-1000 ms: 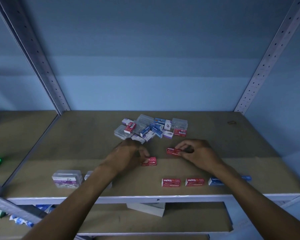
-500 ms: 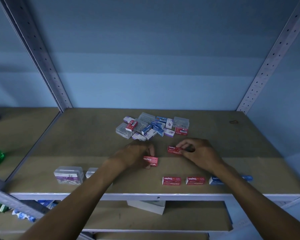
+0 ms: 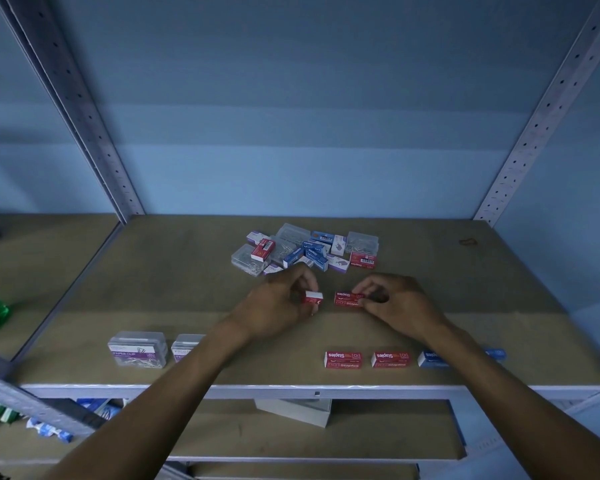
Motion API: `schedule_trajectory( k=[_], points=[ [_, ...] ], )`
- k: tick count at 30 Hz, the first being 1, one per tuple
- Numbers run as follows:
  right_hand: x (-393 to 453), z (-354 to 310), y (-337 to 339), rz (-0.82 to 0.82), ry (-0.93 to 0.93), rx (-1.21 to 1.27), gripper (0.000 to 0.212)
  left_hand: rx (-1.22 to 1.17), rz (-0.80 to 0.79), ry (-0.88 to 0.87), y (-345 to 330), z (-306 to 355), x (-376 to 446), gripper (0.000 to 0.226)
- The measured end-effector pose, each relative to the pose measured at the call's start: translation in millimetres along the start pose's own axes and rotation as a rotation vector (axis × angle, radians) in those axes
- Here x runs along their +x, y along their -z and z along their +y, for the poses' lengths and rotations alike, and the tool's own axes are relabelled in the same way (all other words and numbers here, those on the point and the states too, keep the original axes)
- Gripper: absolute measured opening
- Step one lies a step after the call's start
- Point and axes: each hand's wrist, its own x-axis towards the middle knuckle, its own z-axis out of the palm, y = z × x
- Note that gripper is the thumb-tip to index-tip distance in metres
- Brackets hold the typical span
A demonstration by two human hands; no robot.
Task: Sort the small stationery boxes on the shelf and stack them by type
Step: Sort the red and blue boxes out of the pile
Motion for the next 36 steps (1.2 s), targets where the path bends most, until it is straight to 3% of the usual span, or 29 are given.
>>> schedule_trajectory(
  k=[4, 8, 20, 29, 36],
  points=[
    [0, 0, -1, -0.004, 0.001, 0.005, 0.017, -0.061, 0.064, 0.124, -2, -9, -5, 0.033],
    [-1, 0, -1, -0.003, 0.002, 0.021, 0.018, 0.036, 0.082, 0.176, 0, -17, -12, 0.034],
    [3, -3, 6, -0.058, -0.009, -0.031, 0.016, 0.462, 0.009, 0.060, 11, -28, -21, 0.013],
    [-14, -7, 30, -0.166, 0.030, -0.238, 0.016, 0.319, -0.018, 0.122, -13, -8, -12, 0.012],
    [-40, -4, 46, -0.227, -0.005, -0.244, 0.015, 0.245, -0.132, 0.086, -46, 6, 4, 0.013]
  ],
)
